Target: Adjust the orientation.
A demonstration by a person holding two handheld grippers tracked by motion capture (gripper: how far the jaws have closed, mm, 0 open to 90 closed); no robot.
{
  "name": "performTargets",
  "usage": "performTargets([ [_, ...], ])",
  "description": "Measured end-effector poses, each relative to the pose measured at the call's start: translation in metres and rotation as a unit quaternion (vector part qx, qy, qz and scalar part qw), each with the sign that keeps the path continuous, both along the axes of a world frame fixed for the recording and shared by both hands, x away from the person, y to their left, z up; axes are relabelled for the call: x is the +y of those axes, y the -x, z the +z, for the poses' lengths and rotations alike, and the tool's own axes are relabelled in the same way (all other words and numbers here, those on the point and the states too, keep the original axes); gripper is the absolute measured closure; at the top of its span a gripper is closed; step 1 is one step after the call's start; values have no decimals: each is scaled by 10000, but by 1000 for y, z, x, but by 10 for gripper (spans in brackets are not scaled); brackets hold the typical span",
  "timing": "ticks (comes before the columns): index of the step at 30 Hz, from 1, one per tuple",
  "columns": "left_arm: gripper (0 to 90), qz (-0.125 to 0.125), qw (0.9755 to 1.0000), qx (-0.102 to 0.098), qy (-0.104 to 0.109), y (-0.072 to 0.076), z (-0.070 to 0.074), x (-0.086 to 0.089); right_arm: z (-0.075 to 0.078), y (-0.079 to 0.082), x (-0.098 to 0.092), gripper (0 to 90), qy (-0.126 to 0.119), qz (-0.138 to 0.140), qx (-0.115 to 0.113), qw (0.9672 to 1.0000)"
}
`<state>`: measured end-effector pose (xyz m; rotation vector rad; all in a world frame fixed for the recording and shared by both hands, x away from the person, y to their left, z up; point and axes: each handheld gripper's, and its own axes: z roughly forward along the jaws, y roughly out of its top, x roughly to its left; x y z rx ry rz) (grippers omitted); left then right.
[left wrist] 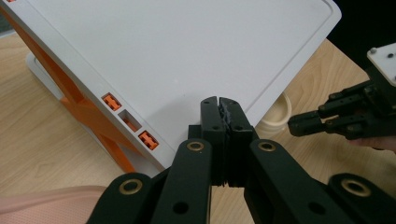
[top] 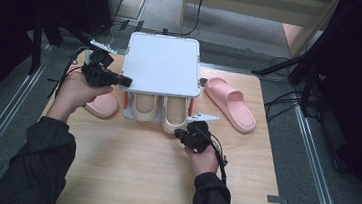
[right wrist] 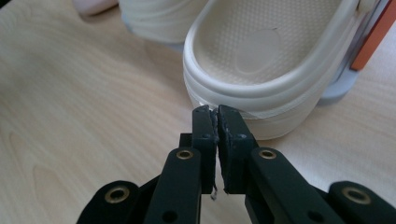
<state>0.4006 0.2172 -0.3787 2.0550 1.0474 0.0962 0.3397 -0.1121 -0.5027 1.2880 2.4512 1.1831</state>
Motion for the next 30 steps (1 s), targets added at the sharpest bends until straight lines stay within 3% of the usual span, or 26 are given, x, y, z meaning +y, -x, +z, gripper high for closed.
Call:
performTargets([
  [7, 887, 49, 10000, -54, -56, 2, 1, -1, -2, -19, 10, 817, 107, 21, -260, 9996],
  [11, 876, 92, 9999, -69, -59, 3, 1, 1, -3, -25, 14, 816, 136, 34, -272, 9995],
  [14, 841, 131, 9998, -105, -75, 4, 1, 1, -5, -28, 14, 800, 55, 25, -273, 9996],
  [15, 840, 275, 9993, -195, -178, 6, 2, 1, -5, -29, 14, 779, 7, 37, -257, 9997],
  [16, 838, 326, 9992, -158, -159, 6, 2, 1, -4, -28, 13, 745, -70, 28, -204, 9998],
  [22, 703, 428, 9988, -216, -37, 12, 4, 3, 2, -10, 9, 670, -276, 201, -192, 9992],
  [25, 588, 422, 9989, -146, 117, 16, 7, 5, 7, -3, 1, 612, -435, 297, -202, 9984],
  [28, 451, 500, 9987, -20, 85, 19, 8, 7, 13, 5, -8, 554, -589, 352, -271, 9973],
  [30, 408, 553, 9984, 20, 106, 22, 9, 10, 16, 12, -14, 536, -684, 407, -368, 9961],
])
